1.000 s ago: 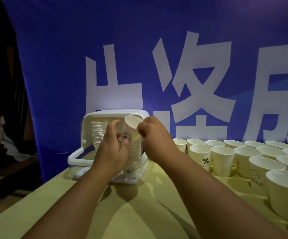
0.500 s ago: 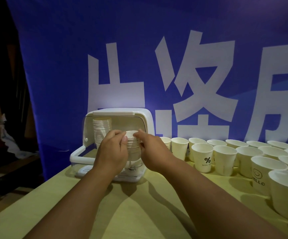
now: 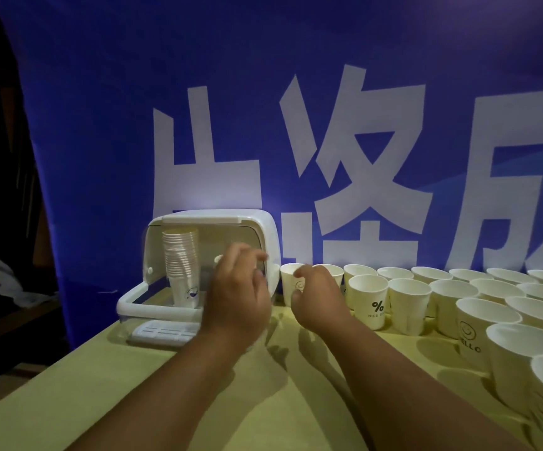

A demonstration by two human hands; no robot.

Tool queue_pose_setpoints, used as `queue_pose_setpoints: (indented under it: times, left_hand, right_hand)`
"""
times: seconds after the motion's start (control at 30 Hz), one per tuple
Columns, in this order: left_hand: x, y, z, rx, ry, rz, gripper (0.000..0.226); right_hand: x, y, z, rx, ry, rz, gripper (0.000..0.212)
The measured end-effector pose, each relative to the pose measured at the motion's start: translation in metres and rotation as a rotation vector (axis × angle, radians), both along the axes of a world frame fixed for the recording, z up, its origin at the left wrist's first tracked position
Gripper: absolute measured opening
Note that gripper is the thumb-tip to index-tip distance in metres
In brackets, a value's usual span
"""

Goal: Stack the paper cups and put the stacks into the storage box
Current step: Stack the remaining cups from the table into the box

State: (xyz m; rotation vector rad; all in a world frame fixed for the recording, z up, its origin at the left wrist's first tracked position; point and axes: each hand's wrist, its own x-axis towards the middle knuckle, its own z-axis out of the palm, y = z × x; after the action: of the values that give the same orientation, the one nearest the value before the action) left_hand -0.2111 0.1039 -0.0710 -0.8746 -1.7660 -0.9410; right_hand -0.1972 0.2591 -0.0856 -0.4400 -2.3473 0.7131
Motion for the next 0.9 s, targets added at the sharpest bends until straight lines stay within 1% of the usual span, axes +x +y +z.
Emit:
queue_pose_setpoints:
  times: [0.03, 0.1, 0.17, 0.2, 0.23, 0.3, 0.33, 0.37, 0.43, 0.47, 0.5, 0.57, 0.6, 0.67, 0.7, 0.77, 0.8, 0.83, 0.9]
  left_hand:
    - [0.005, 0.014, -0.004, -0.002, -0.062, -0.059, 0.024]
    - [0.008, 0.045, -0.015, -0.003, -0.274, -0.115, 0.030]
    - [0.001, 0.071, -0.026, -0.049, -0.511, -0.071, 0.037]
    - [-0.005, 0.079, -0.029, -0.096, -0.602, -0.064, 0.043]
    - [-0.011, 0.084, -0.032, -0.140, -0.642, -0.092, 0.049]
    - [-0.023, 0.091, -0.040, -0.228, -0.601, -0.141, 0.061]
    - [-0.029, 0.093, -0.043, -0.284, -0.602, -0.130, 0.068]
    - [-0.035, 0.096, -0.046, -0.361, -0.613, -0.081, 0.077]
    - [-0.044, 0.104, -0.054, -0.537, -0.595, 0.118, 0.098]
    - [-0.046, 0.106, -0.056, -0.604, -0.534, 0.196, 0.106]
    - [-0.049, 0.109, -0.057, -0.653, -0.475, 0.231, 0.110]
    - [-0.052, 0.111, -0.057, -0.722, -0.443, 0.244, 0.113]
    - [-0.051, 0.110, -0.056, -0.740, -0.459, 0.245, 0.115]
    - [-0.053, 0.111, -0.054, -0.702, -0.519, 0.216, 0.122]
    - [-0.054, 0.111, -0.053, -0.687, -0.534, 0.211, 0.125]
    - [-0.053, 0.109, -0.053, -0.713, -0.520, 0.253, 0.123]
    - [-0.052, 0.108, -0.053, -0.733, -0.506, 0.270, 0.119]
    - [-0.053, 0.107, -0.054, -0.719, -0.502, 0.254, 0.109]
    - [-0.055, 0.106, -0.052, -0.624, -0.531, 0.178, 0.084]
  right_hand:
    - [0.000, 0.004, -0.002, 0.011, -0.041, -0.009, 0.058]
    - [0.001, 0.010, -0.009, 0.063, -0.127, -0.013, 0.074]
    - [0.003, 0.017, -0.018, 0.151, -0.231, 0.011, 0.093]
    - [0.004, 0.022, -0.023, 0.190, -0.275, 0.027, 0.099]
    - [0.006, 0.026, -0.025, 0.214, -0.304, 0.042, 0.100]
    - [0.008, 0.034, -0.026, 0.223, -0.317, 0.065, 0.094]
    - [0.007, 0.036, -0.025, 0.219, -0.297, 0.073, 0.091]
    - [0.006, 0.037, -0.025, 0.221, -0.262, 0.071, 0.088]
    - [0.002, 0.037, -0.026, 0.229, -0.180, 0.042, 0.082]
    - [0.000, 0.038, -0.028, 0.216, -0.144, 0.019, 0.079]
    - [-0.003, 0.038, -0.029, 0.202, -0.116, -0.002, 0.074]
    - [-0.005, 0.040, -0.030, 0.185, -0.082, -0.029, 0.059]
    - [-0.005, 0.041, -0.029, 0.190, -0.094, -0.040, 0.057]
    - [-0.005, 0.041, -0.027, 0.236, -0.163, -0.070, 0.066]
    - [-0.005, 0.042, -0.026, 0.227, -0.167, -0.083, 0.069]
    - [-0.006, 0.041, -0.023, 0.163, -0.129, -0.112, 0.065]
    - [-0.006, 0.040, -0.020, 0.139, -0.102, -0.124, 0.061]
    - [-0.006, 0.040, -0.017, 0.127, -0.078, -0.136, 0.056]
    - [-0.005, 0.039, -0.010, 0.107, -0.036, -0.148, 0.045]
